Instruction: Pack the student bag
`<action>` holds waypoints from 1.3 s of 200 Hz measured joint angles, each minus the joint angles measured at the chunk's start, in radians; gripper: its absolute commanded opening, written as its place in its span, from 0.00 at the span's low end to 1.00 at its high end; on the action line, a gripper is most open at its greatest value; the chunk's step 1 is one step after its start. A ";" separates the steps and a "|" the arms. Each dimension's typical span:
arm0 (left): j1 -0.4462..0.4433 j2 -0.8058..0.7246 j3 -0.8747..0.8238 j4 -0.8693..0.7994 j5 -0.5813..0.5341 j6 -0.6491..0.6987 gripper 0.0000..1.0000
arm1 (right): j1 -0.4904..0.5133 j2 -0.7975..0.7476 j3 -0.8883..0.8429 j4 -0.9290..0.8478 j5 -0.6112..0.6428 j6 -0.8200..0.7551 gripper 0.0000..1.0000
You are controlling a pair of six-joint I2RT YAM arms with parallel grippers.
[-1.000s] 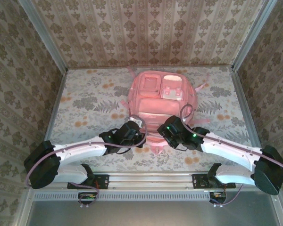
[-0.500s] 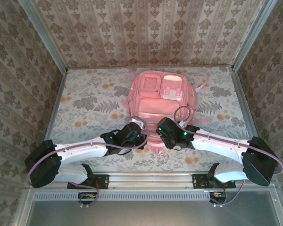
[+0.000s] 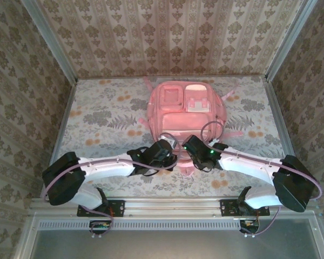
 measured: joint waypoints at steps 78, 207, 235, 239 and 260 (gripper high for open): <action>-0.030 0.101 0.134 0.007 0.025 0.014 0.00 | -0.122 -0.265 -0.108 -0.018 0.048 -0.221 0.00; -0.034 0.066 0.106 0.000 0.032 0.045 0.00 | -0.194 -0.290 -0.116 -0.017 -0.037 -0.406 0.00; -0.034 0.020 0.100 -0.031 0.035 0.045 0.00 | -0.195 -0.290 -0.116 -0.016 -0.045 -0.420 0.00; -0.034 0.013 0.100 -0.037 0.036 0.045 0.00 | -0.195 -0.290 -0.116 -0.016 -0.047 -0.422 0.00; -0.033 -0.013 0.106 -0.087 0.035 0.045 0.00 | -0.197 -0.287 -0.116 -0.014 -0.055 -0.433 0.00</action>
